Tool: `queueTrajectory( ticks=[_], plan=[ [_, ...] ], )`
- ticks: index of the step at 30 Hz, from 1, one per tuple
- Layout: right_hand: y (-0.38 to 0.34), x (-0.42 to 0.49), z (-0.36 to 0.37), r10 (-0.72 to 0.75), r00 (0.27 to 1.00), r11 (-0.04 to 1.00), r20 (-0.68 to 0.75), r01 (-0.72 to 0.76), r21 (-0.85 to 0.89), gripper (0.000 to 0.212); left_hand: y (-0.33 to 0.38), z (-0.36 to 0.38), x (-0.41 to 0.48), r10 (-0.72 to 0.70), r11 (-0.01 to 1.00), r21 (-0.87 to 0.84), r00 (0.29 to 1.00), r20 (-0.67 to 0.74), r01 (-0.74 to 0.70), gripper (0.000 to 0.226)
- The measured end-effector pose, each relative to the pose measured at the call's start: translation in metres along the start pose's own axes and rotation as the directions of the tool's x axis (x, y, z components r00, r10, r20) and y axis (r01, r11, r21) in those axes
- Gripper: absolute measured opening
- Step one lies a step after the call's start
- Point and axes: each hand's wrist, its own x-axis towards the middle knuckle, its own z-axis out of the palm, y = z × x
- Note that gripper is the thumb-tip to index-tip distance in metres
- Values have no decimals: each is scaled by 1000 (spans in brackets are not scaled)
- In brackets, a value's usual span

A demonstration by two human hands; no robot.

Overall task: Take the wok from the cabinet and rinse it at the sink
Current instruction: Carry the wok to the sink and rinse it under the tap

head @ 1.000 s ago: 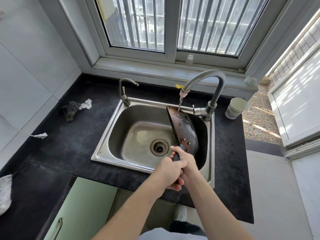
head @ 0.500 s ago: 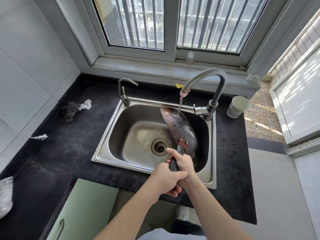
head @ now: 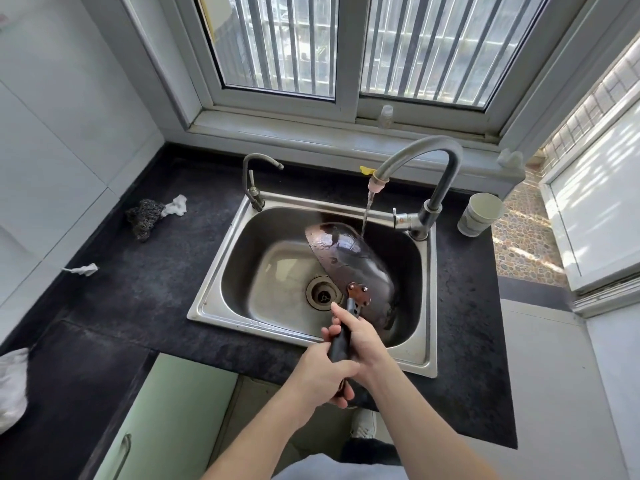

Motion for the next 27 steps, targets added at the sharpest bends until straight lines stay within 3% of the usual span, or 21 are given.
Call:
queueTrajectory(
  ticks=[6,12,15,19,23,25,27],
  plan=[
    [20,-2,2,-133,991,947,12,131,-293,23,-23,-12,-4,-68,988,-136,994,84,79,22],
    [20,-4,8,-230,970,800,75,233,-553,20,-25,-21,-2,-136,927,-328,977,162,184,19],
    [13,-8,15,-236,966,719,103,245,-650,22,-18,-10,-1,-199,851,-480,977,79,212,29],
    [4,-11,18,-255,960,652,111,256,-713,21,-17,0,4,-128,882,-461,991,-32,99,35],
    [2,-7,20,-208,972,724,107,226,-652,19,-12,-9,3,-63,852,-520,998,23,66,26],
    [7,-3,21,-79,996,853,48,92,-514,20,-14,-10,1,-54,847,-529,998,30,62,20],
    [14,-1,24,51,998,918,42,-30,-396,22,-21,-9,0,-69,821,-566,997,44,82,19]
  ],
)
